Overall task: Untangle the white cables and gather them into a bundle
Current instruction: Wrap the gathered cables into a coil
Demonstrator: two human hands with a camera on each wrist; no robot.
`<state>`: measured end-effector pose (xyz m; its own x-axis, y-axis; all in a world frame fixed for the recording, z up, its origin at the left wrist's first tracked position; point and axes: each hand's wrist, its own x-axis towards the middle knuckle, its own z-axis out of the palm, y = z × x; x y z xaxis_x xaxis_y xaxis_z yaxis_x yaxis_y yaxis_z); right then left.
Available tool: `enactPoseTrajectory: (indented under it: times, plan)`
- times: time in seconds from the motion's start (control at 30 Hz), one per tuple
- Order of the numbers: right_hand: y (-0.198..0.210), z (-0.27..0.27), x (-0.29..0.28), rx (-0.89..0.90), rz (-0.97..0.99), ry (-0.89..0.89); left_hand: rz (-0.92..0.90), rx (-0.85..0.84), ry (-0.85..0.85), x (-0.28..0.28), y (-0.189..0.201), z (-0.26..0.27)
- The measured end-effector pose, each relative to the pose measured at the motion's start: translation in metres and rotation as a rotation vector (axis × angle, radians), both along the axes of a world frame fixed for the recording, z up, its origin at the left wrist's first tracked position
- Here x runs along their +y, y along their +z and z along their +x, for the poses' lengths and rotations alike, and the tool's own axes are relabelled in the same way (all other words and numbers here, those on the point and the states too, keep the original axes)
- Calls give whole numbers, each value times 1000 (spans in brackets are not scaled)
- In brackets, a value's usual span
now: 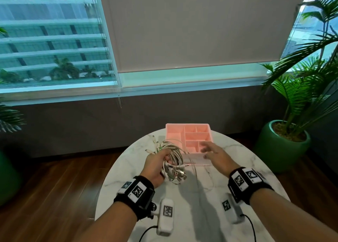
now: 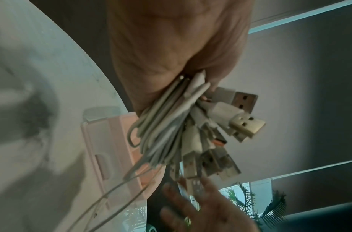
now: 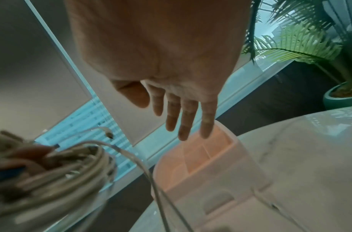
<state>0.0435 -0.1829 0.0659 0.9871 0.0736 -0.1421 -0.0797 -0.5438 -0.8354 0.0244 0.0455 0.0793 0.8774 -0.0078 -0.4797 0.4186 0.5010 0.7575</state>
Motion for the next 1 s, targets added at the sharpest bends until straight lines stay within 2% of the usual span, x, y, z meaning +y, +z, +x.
enactPoseTrajectory:
  times: [0.07, 0.2, 0.27, 0.47, 0.53, 0.6, 0.8, 1.0]
  plan:
    - [19, 0, 10, -119, 58, 28, 16, -7, -52, -7, 0, -2]
    - [33, 3, 29, -278, -151, 171, 33, -30, -138, -20, 6, -6]
    - [35, 8, 30, -301, -161, 161, 28, -44, -182, -23, 8, -6]
    - [43, 24, 25, -231, -3, 66, 1, -68, -395, -19, 9, -8]
    - [39, 27, 25, -193, 2, 88, -32, -97, -476, -18, 11, -10]
    - [30, 26, 23, -80, 95, 146, -71, -126, -519, -15, 12, -11]
    - [10, 10, 21, 176, 364, 109, -102, -120, -424, -9, 6, -3]
    - [5, 3, 27, 223, 617, -53, -59, -97, -278, -15, 6, 0]
